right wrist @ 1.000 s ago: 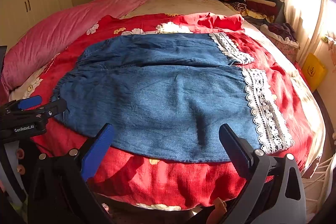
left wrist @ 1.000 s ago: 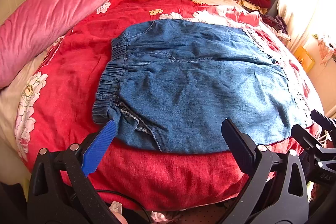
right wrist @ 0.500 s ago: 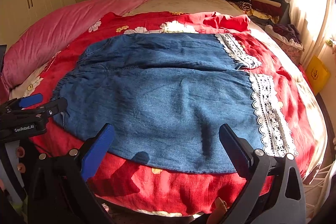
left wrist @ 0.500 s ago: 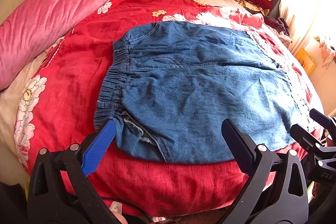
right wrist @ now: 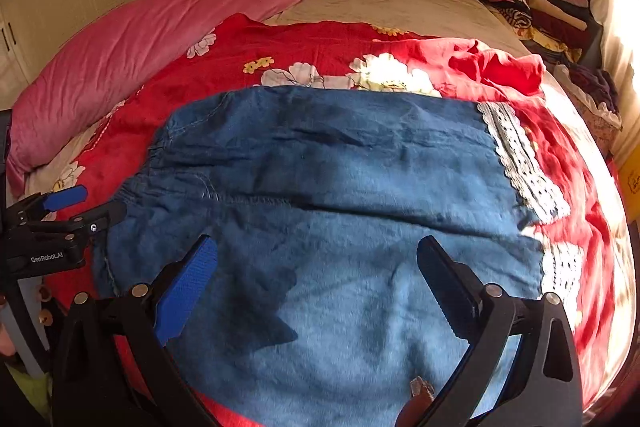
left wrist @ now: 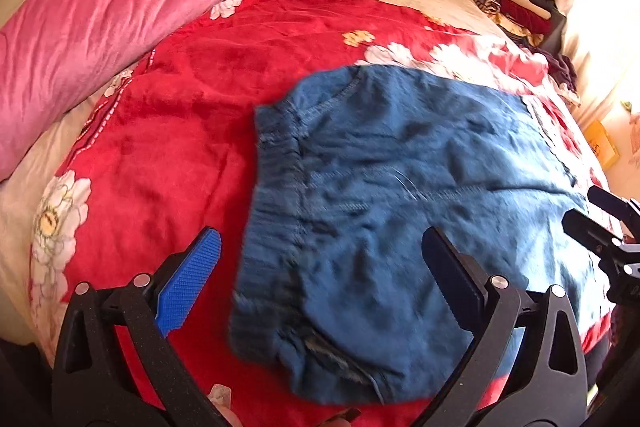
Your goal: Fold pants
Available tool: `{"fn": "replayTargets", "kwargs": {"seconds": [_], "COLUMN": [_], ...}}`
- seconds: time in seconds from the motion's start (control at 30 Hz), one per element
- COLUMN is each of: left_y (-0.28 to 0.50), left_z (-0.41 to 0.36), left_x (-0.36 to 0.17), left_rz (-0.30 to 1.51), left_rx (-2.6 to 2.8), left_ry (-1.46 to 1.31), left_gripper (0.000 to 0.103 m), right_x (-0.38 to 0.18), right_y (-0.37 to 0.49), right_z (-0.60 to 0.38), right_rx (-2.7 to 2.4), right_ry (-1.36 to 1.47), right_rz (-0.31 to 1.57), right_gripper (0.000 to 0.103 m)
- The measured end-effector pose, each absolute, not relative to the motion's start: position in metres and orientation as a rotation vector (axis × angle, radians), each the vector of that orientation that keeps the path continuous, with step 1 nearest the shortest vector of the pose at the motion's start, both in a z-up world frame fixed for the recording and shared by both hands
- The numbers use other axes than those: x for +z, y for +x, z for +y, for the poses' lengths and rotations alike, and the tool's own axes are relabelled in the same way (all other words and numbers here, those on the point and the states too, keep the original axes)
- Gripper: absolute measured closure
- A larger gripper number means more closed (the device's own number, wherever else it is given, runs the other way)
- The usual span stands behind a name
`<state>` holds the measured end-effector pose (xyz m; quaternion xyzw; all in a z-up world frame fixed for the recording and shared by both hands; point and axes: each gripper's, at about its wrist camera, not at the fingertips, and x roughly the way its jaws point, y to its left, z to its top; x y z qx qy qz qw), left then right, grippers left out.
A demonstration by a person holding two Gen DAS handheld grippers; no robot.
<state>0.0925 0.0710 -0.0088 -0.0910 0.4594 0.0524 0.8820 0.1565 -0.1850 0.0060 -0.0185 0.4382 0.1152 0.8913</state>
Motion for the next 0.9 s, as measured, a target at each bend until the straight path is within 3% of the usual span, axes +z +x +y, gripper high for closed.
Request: {"fn": "replayTargets", "kwargs": {"seconds": [0.4,0.77,0.8,0.83,0.87,0.9], "left_y": [0.186,0.232,0.233,0.233,0.234,0.233], "left_z": [0.131,0.129,0.127,0.125,0.122,0.119], "left_x": [-0.031,-0.058,-0.059,-0.058,-0.057,-0.056], "left_rz": [1.015,1.071,1.06,1.048,1.037,1.029], "left_rx": [0.165,0.114,0.104,0.088,0.064,0.026], "left_ry": [-0.215,-0.099,-0.09,-0.08,-0.071,-0.067], "left_gripper": [0.009,0.01,0.012,0.024,0.043,0.053], "right_x": [-0.012,-0.032,-0.036,-0.038,-0.041,-0.044], "right_y": [0.277,0.351,0.355,0.357,0.359,0.361], "right_z": [-0.153,-0.121,-0.118,-0.115,-0.112,-0.108], "right_rx": [0.347,0.414,0.422,0.431,0.447,0.454], "right_ry": [-0.177,-0.322,-0.34,-0.354,-0.372,-0.395], "right_rz": [0.959,0.939,0.948,0.951,0.957,0.961], "right_gripper": [0.004,0.004,0.004,0.004,0.004,0.004]}}
